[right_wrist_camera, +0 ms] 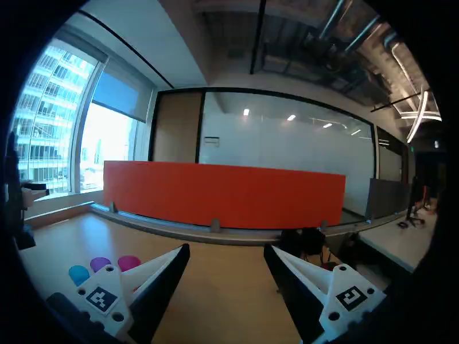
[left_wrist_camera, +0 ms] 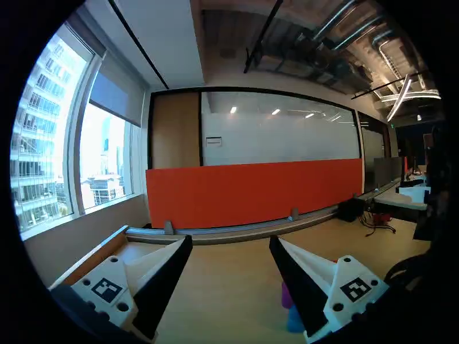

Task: Pour water

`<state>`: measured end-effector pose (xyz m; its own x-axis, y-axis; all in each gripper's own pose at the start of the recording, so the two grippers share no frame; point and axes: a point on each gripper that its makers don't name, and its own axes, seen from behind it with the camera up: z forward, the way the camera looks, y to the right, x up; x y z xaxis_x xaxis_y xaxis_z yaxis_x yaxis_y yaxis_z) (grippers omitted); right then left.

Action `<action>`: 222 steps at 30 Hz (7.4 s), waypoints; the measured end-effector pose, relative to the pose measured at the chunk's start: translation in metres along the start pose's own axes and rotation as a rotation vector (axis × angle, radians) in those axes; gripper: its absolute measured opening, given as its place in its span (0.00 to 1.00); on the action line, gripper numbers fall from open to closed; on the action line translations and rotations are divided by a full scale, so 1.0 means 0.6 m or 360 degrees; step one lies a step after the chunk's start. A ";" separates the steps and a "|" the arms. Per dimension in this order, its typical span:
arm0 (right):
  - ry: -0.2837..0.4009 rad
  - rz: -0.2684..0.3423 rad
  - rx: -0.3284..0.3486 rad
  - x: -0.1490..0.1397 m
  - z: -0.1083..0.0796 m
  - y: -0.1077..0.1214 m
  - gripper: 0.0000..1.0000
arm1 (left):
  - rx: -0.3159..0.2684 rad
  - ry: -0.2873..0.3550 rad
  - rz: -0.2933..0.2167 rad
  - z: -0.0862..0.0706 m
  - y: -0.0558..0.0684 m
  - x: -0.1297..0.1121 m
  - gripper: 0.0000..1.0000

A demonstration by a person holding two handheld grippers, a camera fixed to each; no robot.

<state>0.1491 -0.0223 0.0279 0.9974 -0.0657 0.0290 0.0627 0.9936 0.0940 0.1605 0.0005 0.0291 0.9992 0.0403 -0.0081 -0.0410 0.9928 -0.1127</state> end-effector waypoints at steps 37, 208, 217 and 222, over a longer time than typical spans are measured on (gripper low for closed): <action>0.0053 0.0086 0.0643 0.147 -0.031 -0.133 1.00 | -0.0464 -0.0041 0.0006 0.012 0.062 0.130 1.00; -0.0639 -0.0506 0.1695 -0.285 -0.134 -0.432 1.00 | -0.1091 -0.0724 0.0224 0.025 0.232 -0.320 0.86; -0.0671 -0.0538 0.1702 -0.316 -0.131 -0.446 1.00 | -0.1043 -0.0649 0.0218 0.022 0.211 -0.277 0.85; -0.0687 -0.0554 0.1707 -0.332 -0.127 -0.457 1.00 | -0.1029 -0.0620 0.0203 0.016 0.203 -0.260 0.86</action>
<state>-0.0640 -0.2745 -0.0796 0.8262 -0.5433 0.1487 0.0607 0.3484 0.9354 -0.0004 0.1165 0.0263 0.9107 0.3060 0.2774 -0.0301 0.7191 -0.6942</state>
